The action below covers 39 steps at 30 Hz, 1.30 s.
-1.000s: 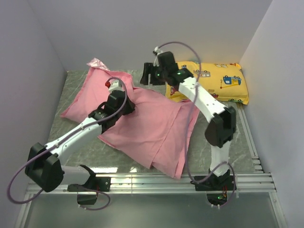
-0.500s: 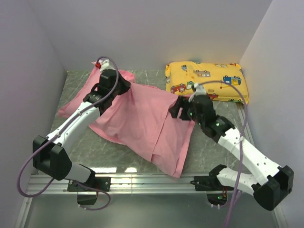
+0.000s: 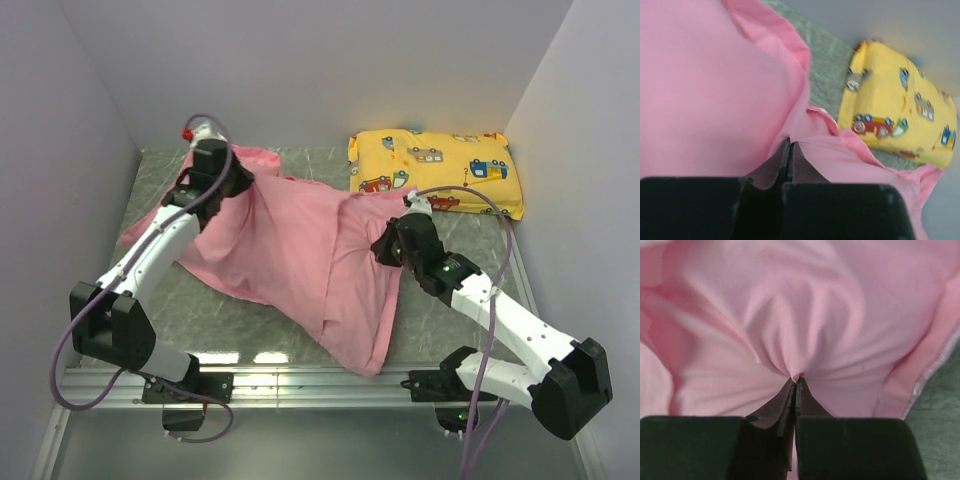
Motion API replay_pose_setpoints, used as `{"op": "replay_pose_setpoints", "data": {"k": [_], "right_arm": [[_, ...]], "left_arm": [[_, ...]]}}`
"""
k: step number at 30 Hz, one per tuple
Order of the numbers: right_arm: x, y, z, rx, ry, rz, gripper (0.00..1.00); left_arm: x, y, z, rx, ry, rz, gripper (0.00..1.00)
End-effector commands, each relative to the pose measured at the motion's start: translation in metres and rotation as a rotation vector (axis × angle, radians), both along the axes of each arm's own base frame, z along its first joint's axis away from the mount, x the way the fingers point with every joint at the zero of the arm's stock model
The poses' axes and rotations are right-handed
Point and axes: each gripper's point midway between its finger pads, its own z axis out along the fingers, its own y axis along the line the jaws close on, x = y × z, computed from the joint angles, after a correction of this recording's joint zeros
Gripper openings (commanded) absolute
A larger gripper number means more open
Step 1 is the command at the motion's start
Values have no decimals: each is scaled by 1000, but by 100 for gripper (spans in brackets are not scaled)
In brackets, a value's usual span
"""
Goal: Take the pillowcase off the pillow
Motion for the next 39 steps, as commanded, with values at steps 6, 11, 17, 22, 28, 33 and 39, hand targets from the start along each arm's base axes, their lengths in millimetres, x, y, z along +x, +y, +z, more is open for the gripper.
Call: {"op": "replay_pose_setpoints", "data": {"k": [6, 11, 17, 22, 28, 33, 39], "right_arm": [[16, -39, 12, -67, -85, -162, 0], [12, -36, -16, -68, -41, -149, 0], [17, -30, -16, -70, -47, -125, 0], [20, -28, -11, -70, -55, -115, 0], [22, -25, -4, -63, -60, -107, 0], [24, -27, 5, -72, -74, -116, 1], [23, -27, 21, -84, -84, -104, 23]], "left_arm": [[33, 130, 10, -43, -11, 243, 1], [43, 91, -8, -51, 26, 81, 1], [32, 34, 17, 129, -18, -7, 55], [5, 14, 54, 257, -93, -15, 81], [-29, -34, 56, 388, -94, -109, 87], [-65, -94, 29, 394, -79, -274, 88], [-81, -103, -30, 399, 20, -307, 79]]}}
